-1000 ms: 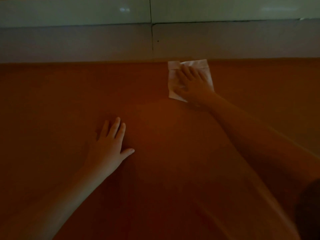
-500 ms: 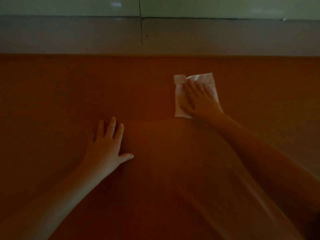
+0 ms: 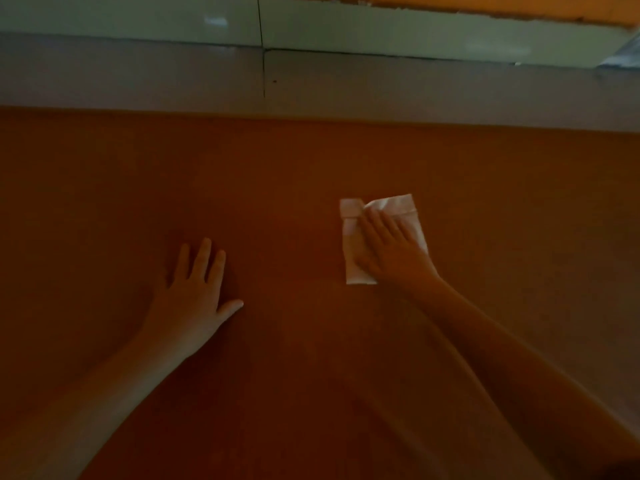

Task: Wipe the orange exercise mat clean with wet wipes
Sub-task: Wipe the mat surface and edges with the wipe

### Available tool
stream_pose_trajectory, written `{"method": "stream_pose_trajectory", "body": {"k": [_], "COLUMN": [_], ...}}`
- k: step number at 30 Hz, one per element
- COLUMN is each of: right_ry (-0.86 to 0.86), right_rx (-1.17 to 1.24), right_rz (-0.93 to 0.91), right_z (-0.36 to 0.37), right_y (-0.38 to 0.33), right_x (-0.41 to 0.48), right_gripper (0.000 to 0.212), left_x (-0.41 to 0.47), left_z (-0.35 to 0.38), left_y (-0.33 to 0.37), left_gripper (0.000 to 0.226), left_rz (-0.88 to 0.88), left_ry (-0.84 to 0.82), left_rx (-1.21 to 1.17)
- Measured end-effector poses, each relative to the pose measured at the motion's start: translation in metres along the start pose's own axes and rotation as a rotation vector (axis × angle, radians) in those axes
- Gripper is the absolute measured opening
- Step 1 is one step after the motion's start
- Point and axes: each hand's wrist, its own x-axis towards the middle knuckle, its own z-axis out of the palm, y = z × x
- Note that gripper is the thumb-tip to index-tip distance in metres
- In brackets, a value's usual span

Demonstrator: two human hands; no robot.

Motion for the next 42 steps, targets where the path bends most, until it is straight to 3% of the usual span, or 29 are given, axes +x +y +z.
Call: {"method": "stream_pose_trajectory", "body": {"k": [2,4,7,10,12,16,23,28,35,40,42], "right_ry": [-0.004,0.001,-0.041,-0.067,-0.005,-0.101,-0.233,-0.222,-0.352,-0.387,-0.446], "right_rx": [0.066,0.150,0.157,0.064,0.020,0.109,0.306,0.353,0.310,0.161,0.042], "right_rz": [0.186,0.243,0.037,-0.141,-0.028,0.267,0.017,0.187,0.120,0.165,0.197], "right_z": [0.001,0.001,0.006,0.016,0.021,0.013,0.009,0.014,0.000,-0.001,0.006], "right_y": [-0.007,-0.033,-0.076,-0.072,-0.050,-0.031,-0.093,-0.085,-0.113,-0.089,-0.083], "right_x": [0.003,0.000,-0.028,-0.060,-0.072,-0.088,-0.143,-0.162,-0.194,-0.220,-0.232], "right_gripper": [0.079,0.069,0.067,0.067,0.073,0.066,0.064,0.064,0.063,0.061,0.073], "left_x": [-0.007,-0.013,-0.021,-0.032,-0.040,-0.055,-0.077,-0.095,-0.114,-0.125,-0.129], "left_z": [0.004,0.007,0.010,0.015,0.019,0.026,0.027,0.025,0.032,0.042,0.047], "left_y": [0.002,0.004,0.004,0.004,0.004,0.009,0.027,0.031,0.030,0.029,0.028], "left_gripper": [0.084,0.082,0.079,0.077,0.076,0.073,0.068,0.065,0.065,0.064,0.063], "left_rz": [-0.006,-0.012,-0.004,0.013,0.015,0.016,0.024,0.089,0.118,0.142,0.140], "left_ry": [0.013,-0.011,-0.040,-0.056,-0.068,-0.071,-0.112,-0.155,-0.182,-0.137,-0.115], "left_rx": [0.000,0.022,0.038,0.018,0.011,-0.032,-0.089,-0.082,-0.089,-0.143,-0.167]}}
